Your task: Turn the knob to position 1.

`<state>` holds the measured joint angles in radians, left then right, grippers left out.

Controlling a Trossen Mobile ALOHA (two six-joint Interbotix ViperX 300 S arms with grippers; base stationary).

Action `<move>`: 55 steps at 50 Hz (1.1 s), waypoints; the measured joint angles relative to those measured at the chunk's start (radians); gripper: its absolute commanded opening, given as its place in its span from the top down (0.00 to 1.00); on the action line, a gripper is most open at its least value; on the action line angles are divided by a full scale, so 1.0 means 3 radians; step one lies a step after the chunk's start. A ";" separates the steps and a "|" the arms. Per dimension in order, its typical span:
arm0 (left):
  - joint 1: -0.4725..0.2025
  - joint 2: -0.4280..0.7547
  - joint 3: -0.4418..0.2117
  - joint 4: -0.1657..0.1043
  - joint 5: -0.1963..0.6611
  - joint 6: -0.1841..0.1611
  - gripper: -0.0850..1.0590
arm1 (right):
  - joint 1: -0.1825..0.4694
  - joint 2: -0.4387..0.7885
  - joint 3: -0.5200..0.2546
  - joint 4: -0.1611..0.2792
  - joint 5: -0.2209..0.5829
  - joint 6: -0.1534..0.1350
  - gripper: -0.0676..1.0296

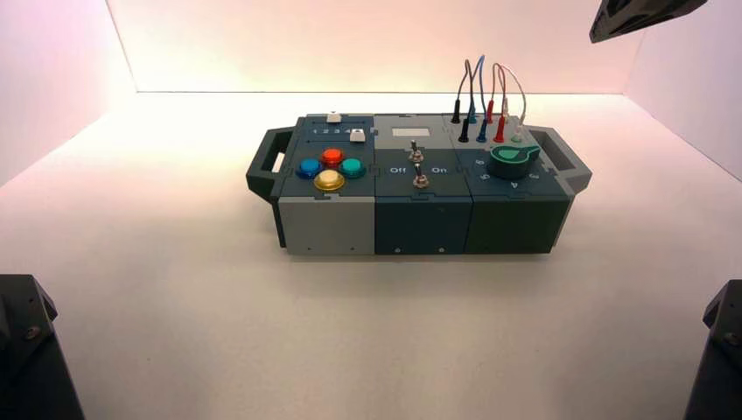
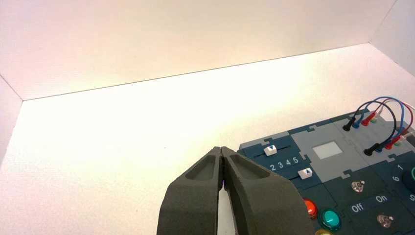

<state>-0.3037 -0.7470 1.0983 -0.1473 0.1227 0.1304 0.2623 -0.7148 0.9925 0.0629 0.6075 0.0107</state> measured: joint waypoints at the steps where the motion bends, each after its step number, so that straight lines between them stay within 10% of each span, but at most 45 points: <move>1: 0.0005 -0.0005 0.0000 0.0000 0.0005 0.0000 0.95 | 0.0000 0.0005 0.0000 0.0000 0.0000 0.0000 0.96; 31: 0.0005 -0.0097 -0.0020 0.0000 0.0169 0.0005 0.95 | -0.0005 0.0026 -0.0036 0.0005 0.0153 0.0000 0.96; 55: 0.0005 0.0174 -0.0793 0.0000 0.1841 0.0000 0.95 | -0.0005 0.0573 -0.0470 0.0133 0.1161 0.0036 0.96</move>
<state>-0.3022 -0.6949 0.8606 -0.1473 0.6750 0.1304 0.2608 -0.5430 0.8514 0.1028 0.9557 0.0215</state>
